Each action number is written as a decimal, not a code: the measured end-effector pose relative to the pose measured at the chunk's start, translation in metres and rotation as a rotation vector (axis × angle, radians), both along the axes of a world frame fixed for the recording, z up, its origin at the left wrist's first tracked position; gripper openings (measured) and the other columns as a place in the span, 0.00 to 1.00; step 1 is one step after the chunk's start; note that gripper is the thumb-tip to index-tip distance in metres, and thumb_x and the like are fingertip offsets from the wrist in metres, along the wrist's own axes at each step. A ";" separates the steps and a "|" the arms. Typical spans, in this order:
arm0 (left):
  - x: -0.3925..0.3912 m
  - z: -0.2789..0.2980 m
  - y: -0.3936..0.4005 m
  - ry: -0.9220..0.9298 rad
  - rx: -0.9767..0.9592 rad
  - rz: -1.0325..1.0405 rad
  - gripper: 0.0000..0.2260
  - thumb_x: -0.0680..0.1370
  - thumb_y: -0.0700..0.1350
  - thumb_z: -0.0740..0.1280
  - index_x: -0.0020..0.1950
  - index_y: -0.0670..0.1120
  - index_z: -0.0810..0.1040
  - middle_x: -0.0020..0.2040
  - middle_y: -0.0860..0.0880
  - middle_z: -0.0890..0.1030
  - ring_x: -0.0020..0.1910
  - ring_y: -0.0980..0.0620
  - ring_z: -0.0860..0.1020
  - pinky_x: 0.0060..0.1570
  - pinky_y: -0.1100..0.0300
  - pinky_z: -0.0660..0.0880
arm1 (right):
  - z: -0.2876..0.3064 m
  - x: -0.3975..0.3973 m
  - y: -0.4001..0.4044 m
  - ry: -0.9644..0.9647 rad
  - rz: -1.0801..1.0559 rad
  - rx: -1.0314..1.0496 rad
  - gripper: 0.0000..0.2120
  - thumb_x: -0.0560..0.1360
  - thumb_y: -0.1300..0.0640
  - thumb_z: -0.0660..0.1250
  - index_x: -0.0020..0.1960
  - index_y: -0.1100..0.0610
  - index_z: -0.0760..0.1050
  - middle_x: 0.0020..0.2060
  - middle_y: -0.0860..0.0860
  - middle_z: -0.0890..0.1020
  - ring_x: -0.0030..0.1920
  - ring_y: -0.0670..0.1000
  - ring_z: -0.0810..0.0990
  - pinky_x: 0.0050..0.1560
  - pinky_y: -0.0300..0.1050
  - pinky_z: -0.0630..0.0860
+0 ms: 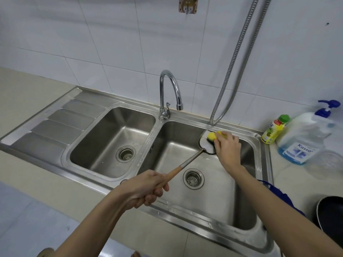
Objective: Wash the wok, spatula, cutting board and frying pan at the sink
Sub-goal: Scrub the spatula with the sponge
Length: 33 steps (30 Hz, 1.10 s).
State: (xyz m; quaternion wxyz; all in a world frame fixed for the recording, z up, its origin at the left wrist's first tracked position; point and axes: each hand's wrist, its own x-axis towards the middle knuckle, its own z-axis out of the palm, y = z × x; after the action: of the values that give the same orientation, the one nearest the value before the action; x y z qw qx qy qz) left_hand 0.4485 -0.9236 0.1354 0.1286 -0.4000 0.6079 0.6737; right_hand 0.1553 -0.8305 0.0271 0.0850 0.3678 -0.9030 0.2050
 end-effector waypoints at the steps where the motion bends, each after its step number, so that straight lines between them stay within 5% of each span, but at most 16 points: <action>1: -0.001 0.001 0.000 -0.004 -0.007 -0.006 0.16 0.83 0.52 0.56 0.48 0.41 0.74 0.28 0.51 0.68 0.20 0.57 0.62 0.19 0.66 0.60 | -0.002 0.006 -0.002 -0.003 0.050 -0.019 0.13 0.77 0.52 0.62 0.59 0.54 0.79 0.60 0.54 0.77 0.54 0.61 0.72 0.50 0.54 0.71; 5: -0.006 0.004 0.001 -0.020 -0.119 -0.072 0.19 0.81 0.57 0.57 0.46 0.42 0.75 0.28 0.52 0.70 0.22 0.56 0.64 0.22 0.63 0.61 | -0.005 0.027 -0.003 0.016 0.332 -0.063 0.20 0.77 0.45 0.54 0.59 0.50 0.79 0.57 0.50 0.78 0.54 0.56 0.74 0.56 0.52 0.71; 11: -0.013 0.013 0.009 -0.011 -0.211 -0.129 0.20 0.79 0.60 0.58 0.45 0.42 0.75 0.30 0.51 0.71 0.22 0.56 0.65 0.21 0.64 0.61 | 0.013 -0.011 -0.005 0.168 0.118 0.021 0.13 0.75 0.55 0.64 0.58 0.53 0.78 0.56 0.56 0.78 0.51 0.61 0.75 0.48 0.52 0.72; 15: -0.009 0.008 0.012 0.001 -0.223 -0.091 0.18 0.81 0.55 0.58 0.44 0.41 0.75 0.29 0.51 0.71 0.22 0.56 0.65 0.22 0.63 0.62 | 0.022 -0.025 -0.005 0.079 0.050 0.005 0.19 0.76 0.50 0.55 0.59 0.54 0.78 0.55 0.57 0.79 0.52 0.62 0.75 0.50 0.55 0.73; 18: -0.014 0.001 0.010 -0.009 -0.471 -0.092 0.14 0.82 0.49 0.58 0.45 0.42 0.75 0.30 0.50 0.73 0.23 0.56 0.67 0.23 0.63 0.65 | 0.024 -0.007 -0.002 0.200 0.226 0.013 0.19 0.75 0.50 0.53 0.59 0.53 0.78 0.55 0.56 0.78 0.51 0.59 0.75 0.49 0.52 0.73; 22: -0.016 -0.006 0.002 -0.069 -0.960 -0.229 0.15 0.82 0.53 0.58 0.44 0.44 0.74 0.31 0.53 0.73 0.30 0.54 0.72 0.29 0.60 0.65 | 0.025 0.011 -0.004 0.281 0.381 -0.004 0.17 0.76 0.51 0.55 0.57 0.53 0.78 0.53 0.53 0.79 0.49 0.57 0.76 0.47 0.50 0.74; 27: -0.006 -0.011 -0.007 -0.154 -1.241 -0.251 0.14 0.81 0.56 0.57 0.47 0.48 0.74 0.33 0.53 0.73 0.35 0.51 0.74 0.28 0.60 0.62 | 0.029 0.006 -0.008 0.237 0.258 -0.161 0.14 0.76 0.54 0.59 0.58 0.54 0.79 0.54 0.53 0.79 0.52 0.56 0.75 0.50 0.51 0.73; 30: 0.000 -0.015 -0.011 -0.130 -1.295 -0.264 0.12 0.80 0.56 0.59 0.48 0.49 0.75 0.35 0.52 0.75 0.35 0.51 0.75 0.30 0.59 0.65 | 0.031 0.006 -0.016 0.197 0.186 -0.020 0.11 0.76 0.55 0.62 0.55 0.53 0.80 0.53 0.55 0.80 0.52 0.59 0.75 0.49 0.52 0.72; 33: 0.008 -0.021 -0.014 -0.034 -1.413 -0.280 0.10 0.78 0.56 0.64 0.46 0.51 0.76 0.38 0.53 0.78 0.34 0.51 0.76 0.30 0.58 0.69 | 0.028 0.000 -0.023 -0.069 0.065 0.169 0.13 0.77 0.54 0.58 0.53 0.53 0.80 0.52 0.56 0.80 0.54 0.61 0.74 0.51 0.51 0.70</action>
State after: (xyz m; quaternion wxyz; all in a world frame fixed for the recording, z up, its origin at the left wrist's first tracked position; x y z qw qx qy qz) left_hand 0.4560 -0.9372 0.1148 -0.0666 -0.3164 0.9420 0.0903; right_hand 0.1557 -0.8534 0.0552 0.0160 0.3956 -0.9071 0.1432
